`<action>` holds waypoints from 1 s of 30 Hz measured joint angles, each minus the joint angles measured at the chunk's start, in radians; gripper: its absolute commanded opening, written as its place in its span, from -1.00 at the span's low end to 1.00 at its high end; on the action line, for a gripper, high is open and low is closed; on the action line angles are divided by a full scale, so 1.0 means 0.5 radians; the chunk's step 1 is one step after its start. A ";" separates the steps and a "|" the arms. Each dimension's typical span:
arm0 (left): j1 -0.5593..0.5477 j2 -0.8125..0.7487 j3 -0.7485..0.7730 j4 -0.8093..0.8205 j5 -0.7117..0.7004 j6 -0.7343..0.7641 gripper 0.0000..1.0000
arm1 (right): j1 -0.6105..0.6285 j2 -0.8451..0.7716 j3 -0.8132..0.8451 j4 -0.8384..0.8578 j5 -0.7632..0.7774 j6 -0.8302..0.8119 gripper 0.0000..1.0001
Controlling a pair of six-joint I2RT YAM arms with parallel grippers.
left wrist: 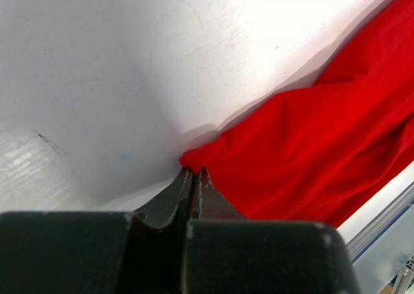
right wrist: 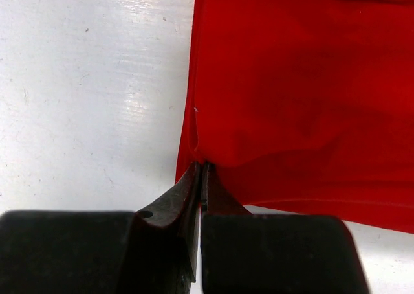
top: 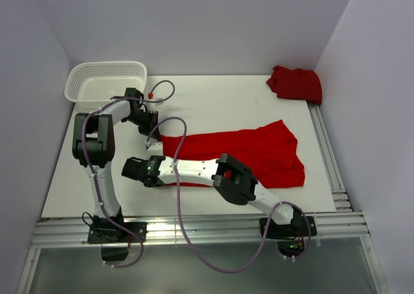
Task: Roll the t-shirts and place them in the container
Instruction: Roll the tshirt
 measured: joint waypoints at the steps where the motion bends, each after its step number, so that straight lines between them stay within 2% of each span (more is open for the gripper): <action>1: 0.000 -0.008 -0.010 0.004 -0.003 0.000 -0.99 | 0.000 0.000 -0.001 0.000 0.000 0.003 -1.00; 8: 0.000 -0.105 -0.135 0.061 -0.070 0.018 -0.99 | -0.002 -0.018 -0.018 0.030 -0.021 -0.013 -1.00; 9: 0.001 -0.117 -0.147 0.063 -0.085 0.024 -0.93 | -0.003 -0.021 -0.018 0.040 -0.034 -0.024 -1.00; 11: 0.004 -0.130 -0.157 0.064 -0.109 0.043 -0.65 | -0.008 -0.026 -0.018 0.056 -0.050 -0.053 -1.00; 12: 0.005 -0.137 -0.163 0.067 -0.118 0.056 -0.41 | -0.012 -0.030 -0.018 0.064 -0.056 -0.069 -1.00; 16: 0.034 -0.179 -0.171 0.072 -0.114 0.096 -0.01 | -0.026 -0.042 -0.018 0.092 -0.095 -0.124 -1.00; 18: 0.060 -0.210 -0.171 0.069 -0.093 0.108 0.08 | -0.033 -0.053 -0.024 0.120 -0.110 -0.141 -0.75; 19: 0.080 -0.229 -0.171 0.060 -0.073 0.114 0.14 | -0.034 -0.068 -0.049 0.153 -0.119 -0.154 -0.41; 22: 0.133 -0.282 -0.155 0.021 -0.019 0.136 0.17 | -0.034 -0.130 -0.128 0.220 -0.145 -0.179 0.03; 25: 0.172 -0.292 -0.085 -0.022 0.033 0.143 0.17 | -0.043 -0.224 -0.204 0.259 -0.146 -0.211 0.11; 30: 0.179 -0.282 0.038 -0.097 0.115 0.151 0.15 | -0.134 -0.526 -0.346 0.280 -0.126 -0.246 0.11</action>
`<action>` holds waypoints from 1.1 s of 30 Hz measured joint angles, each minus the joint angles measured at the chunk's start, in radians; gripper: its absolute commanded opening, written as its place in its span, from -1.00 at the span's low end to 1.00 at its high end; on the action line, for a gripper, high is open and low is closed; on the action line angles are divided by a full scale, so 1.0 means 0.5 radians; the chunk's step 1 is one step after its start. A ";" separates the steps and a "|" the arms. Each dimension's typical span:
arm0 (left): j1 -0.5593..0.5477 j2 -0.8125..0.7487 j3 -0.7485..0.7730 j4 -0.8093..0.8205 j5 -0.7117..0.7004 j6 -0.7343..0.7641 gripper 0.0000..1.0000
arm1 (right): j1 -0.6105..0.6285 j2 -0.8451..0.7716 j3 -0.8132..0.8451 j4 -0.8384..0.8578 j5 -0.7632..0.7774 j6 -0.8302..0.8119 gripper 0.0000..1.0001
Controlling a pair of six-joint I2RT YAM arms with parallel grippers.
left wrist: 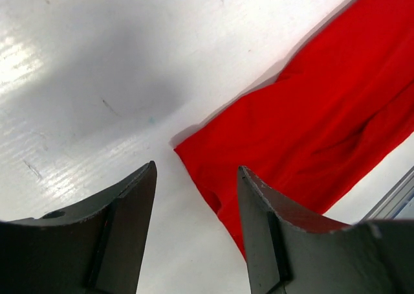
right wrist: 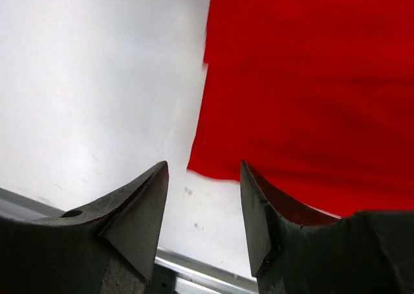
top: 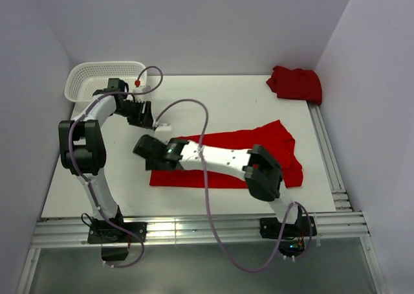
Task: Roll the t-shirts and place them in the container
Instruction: Roll the tshirt
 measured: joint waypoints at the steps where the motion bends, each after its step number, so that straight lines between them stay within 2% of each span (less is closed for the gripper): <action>1: -0.001 0.008 0.014 -0.005 0.009 0.001 0.15 | -0.034 -0.056 -0.029 0.006 0.004 -0.001 0.11; 6: -0.015 0.107 0.037 -0.010 0.021 0.028 0.16 | -0.387 -0.352 -0.235 0.047 0.079 -0.001 0.10; 12: -0.079 0.219 0.037 -0.033 -0.008 0.047 0.16 | -0.797 -0.314 -0.340 0.056 0.111 -0.021 0.09; 17: -0.127 0.221 0.034 -0.042 -0.027 0.055 0.11 | -0.964 -0.110 -0.335 0.059 0.071 -0.051 0.07; 23: -0.165 0.233 -0.004 -0.043 -0.093 0.075 0.01 | -1.010 0.080 -0.335 0.044 0.016 -0.061 0.08; 26: -0.182 0.241 -0.004 -0.039 -0.120 0.076 -0.20 | -1.022 0.099 -0.335 0.043 -0.006 -0.061 0.01; 27: -0.188 0.243 -0.004 -0.037 -0.127 0.076 -0.39 | -1.025 0.102 -0.334 0.043 -0.009 -0.062 -0.04; 28: -0.193 0.244 -0.004 -0.037 -0.132 0.071 -0.51 | -1.028 0.105 -0.334 0.043 -0.014 -0.062 -0.14; 29: -0.197 0.248 -0.004 -0.035 -0.140 0.072 -0.72 | -1.034 0.106 -0.334 0.042 -0.016 -0.066 -0.21; 30: -0.202 0.250 -0.004 -0.031 -0.144 0.063 -0.82 | -1.040 0.108 -0.334 0.042 -0.018 -0.066 -0.36; 32: -0.210 0.261 -0.004 -0.021 -0.155 0.050 -0.99 | -1.055 0.108 -0.335 0.044 -0.021 -0.067 -0.50; 33: -0.211 0.266 -0.004 -0.017 -0.160 0.039 -0.99 | -1.064 0.108 -0.337 0.048 -0.021 -0.066 -0.62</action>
